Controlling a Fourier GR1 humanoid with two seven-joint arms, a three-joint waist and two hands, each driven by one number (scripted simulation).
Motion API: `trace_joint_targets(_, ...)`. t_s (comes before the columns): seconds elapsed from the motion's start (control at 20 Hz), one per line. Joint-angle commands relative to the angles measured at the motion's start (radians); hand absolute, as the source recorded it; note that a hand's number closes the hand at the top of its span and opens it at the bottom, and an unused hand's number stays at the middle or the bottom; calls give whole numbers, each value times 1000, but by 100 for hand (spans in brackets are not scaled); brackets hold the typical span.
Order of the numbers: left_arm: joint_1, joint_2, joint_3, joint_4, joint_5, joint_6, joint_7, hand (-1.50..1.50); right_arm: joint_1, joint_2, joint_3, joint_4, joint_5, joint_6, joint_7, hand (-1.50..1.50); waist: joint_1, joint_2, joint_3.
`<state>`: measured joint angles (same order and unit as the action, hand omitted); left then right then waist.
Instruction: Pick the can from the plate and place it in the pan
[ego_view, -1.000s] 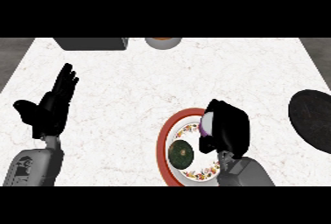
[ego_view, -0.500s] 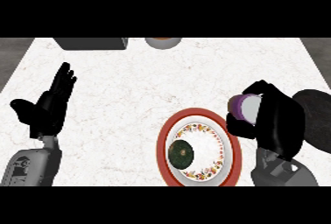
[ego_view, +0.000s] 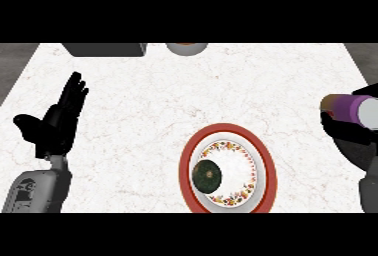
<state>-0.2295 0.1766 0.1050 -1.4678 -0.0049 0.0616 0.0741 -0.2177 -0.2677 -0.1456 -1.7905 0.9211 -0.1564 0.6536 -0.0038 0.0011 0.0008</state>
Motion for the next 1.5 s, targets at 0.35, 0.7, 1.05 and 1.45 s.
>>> trace_joint_targets(0.35, 16, 13, -1, -26, 9, -32, -2, 0, -58, -253, -281, 596, -78, -191, -391, 150, 22, 6, 1)
trace_joint_targets(0.7, -46, 28, 6, -25, 17, -38, 54, 0, -209, -320, -375, 1097, -141, -390, -679, 150, 35, 10, 3)
trace_joint_targets(1.05, -56, 5, 11, 6, 10, -17, 17, 0, -279, -379, -479, 1360, -285, -284, -860, -150, 37, 15, 5)
trace_joint_targets(1.45, 8, -4, -8, -24, 14, -41, -3, 0, -322, -376, -524, 1525, -366, -108, -994, -150, 48, 15, 5)
